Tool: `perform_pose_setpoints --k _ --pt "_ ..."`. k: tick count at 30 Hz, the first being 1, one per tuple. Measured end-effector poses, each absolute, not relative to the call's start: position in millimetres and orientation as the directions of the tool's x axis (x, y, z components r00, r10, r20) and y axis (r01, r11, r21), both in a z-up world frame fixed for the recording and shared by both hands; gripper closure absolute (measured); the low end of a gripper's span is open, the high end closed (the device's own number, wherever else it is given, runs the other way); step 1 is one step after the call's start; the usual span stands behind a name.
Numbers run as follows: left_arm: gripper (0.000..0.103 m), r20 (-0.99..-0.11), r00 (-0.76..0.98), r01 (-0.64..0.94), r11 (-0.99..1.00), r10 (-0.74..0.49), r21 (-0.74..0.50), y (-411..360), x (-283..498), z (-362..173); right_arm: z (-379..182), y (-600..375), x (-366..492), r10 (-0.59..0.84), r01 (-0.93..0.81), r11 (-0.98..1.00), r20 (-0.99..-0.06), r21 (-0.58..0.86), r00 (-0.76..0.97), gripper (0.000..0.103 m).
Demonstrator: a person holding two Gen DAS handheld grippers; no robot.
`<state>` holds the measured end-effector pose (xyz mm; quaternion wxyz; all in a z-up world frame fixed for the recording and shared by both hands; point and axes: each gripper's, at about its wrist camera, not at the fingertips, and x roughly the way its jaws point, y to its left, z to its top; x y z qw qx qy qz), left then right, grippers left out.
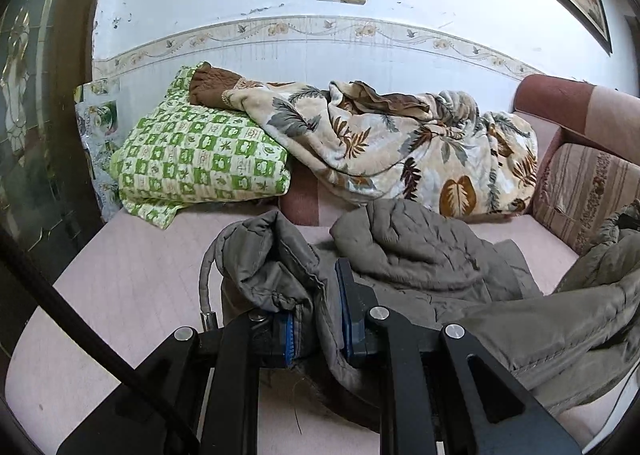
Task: Fold large clothes
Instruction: 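Grasp the other side edge with the left tool and fold it over the body, then open both tools and lift them off the jacket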
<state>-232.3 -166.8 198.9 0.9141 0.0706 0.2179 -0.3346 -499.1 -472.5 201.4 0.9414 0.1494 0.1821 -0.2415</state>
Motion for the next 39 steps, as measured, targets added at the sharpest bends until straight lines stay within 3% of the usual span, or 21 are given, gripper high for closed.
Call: perform_pose_setpoints --k 11,17,24,27,30,31,32,34,39 --pt "0.086 -0.541 0.629 0.627 0.776 -0.558 -0.072 -264 -126 175 177 -563 -405 -0.366 0.549 0.771 -0.481 0.323 0.796 0.086" --pt "0.08 -0.652 0.562 0.576 0.807 -0.508 -0.132 -302 -60 139 138 -610 -360 -0.331 0.592 0.709 -0.56 0.383 0.759 0.086" --pt "0.072 -0.717 0.475 0.551 0.808 -0.51 -0.209 -315 -16 106 83 -655 -328 -0.282 0.651 0.618 -0.649 0.441 0.707 0.084" --pt "0.068 -0.731 0.414 0.548 0.789 -0.543 -0.277 -311 -5 104 70 -672 -327 -0.216 0.637 0.561 -0.649 0.529 0.729 0.078" --pt "0.053 -0.731 0.301 0.525 0.746 -0.612 -0.409 -301 11 102 64 -688 -332 -0.127 0.602 0.474 -0.627 0.642 0.769 0.07" --pt "0.053 -0.721 0.27 0.488 0.736 -0.638 -0.469 -292 19 101 62 -692 -333 -0.101 0.591 0.448 -0.619 0.671 0.779 0.066" --pt "0.052 -0.706 0.268 0.455 0.732 -0.655 -0.506 -282 24 102 63 -697 -337 -0.092 0.58 0.421 -0.603 0.697 0.792 0.065" --pt "0.04 -0.677 0.293 0.394 0.73 -0.675 -0.558 -259 31 108 70 -704 -348 -0.078 0.549 0.386 -0.566 0.742 0.82 0.061" --pt "0.036 -0.678 0.413 0.364 0.792 -0.608 -0.49 -224 25 128 104 -705 -382 -0.15 0.551 0.438 -0.546 0.711 0.824 0.055"
